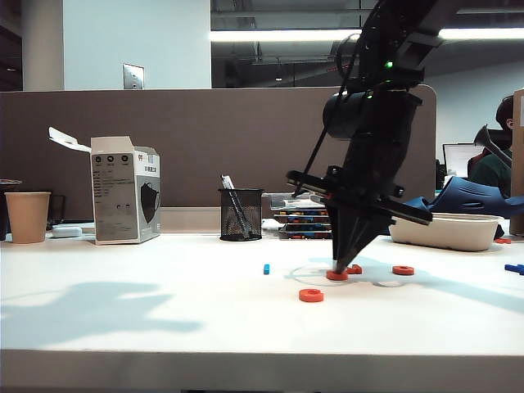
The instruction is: Select the appropriate letters from the row of letter magnets placed on the table to arrange into the word "cool".
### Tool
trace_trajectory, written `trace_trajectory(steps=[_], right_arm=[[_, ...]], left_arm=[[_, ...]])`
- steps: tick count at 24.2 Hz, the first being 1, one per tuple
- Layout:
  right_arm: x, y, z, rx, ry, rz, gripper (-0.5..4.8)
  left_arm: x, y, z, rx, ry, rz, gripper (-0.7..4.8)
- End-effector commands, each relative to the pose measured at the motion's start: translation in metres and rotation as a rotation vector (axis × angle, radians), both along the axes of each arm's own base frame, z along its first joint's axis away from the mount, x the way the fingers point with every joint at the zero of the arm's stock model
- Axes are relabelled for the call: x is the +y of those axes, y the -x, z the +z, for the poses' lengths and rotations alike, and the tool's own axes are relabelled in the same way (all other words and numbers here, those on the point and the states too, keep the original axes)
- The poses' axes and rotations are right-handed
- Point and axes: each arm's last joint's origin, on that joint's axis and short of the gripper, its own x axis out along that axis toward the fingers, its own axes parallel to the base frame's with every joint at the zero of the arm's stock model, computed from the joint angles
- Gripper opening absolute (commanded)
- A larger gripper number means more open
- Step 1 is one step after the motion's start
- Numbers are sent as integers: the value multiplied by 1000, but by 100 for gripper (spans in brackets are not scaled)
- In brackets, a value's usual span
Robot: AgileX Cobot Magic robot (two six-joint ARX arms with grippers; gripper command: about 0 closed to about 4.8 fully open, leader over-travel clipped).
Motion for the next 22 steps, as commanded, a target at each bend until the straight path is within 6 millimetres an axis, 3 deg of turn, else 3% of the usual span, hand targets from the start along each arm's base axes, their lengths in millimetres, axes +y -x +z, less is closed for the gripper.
trace_trajectory(steps=[1,10,22], right_arm=[[-8,18,-18,132,89,13,-5],[-22,62,-22,132,46,5,-5],[-19,69,-17,92,-1,7,-5]], left_arm=[[0,0,4,-26,22,0,-5],[0,0,4,-26,22,0,-5],[0,0,5,-26,26,-3,-5]])
